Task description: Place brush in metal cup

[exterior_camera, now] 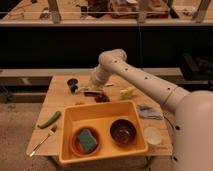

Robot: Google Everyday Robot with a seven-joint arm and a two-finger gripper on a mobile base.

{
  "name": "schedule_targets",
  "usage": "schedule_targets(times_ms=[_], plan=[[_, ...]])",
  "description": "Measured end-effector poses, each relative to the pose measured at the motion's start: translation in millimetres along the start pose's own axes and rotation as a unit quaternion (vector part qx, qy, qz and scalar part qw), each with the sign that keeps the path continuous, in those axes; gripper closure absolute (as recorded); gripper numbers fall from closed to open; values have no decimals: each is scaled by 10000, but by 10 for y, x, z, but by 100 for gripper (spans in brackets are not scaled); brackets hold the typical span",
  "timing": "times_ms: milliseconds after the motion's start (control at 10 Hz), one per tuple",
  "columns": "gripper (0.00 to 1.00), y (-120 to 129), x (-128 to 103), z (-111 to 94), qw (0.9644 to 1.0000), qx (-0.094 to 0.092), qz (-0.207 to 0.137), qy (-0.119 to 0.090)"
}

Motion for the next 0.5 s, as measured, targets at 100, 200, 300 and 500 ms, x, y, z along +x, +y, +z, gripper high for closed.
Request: schedule_targets(times_ms=[100,200,300,500], plan=[[90,-172,68,150,9998,89,147,84],[90,-296,71,313,9995,197,235,117],[90,-395,46,468,9986,366,365,98],[90,-522,79,719,9932,888,747,67]])
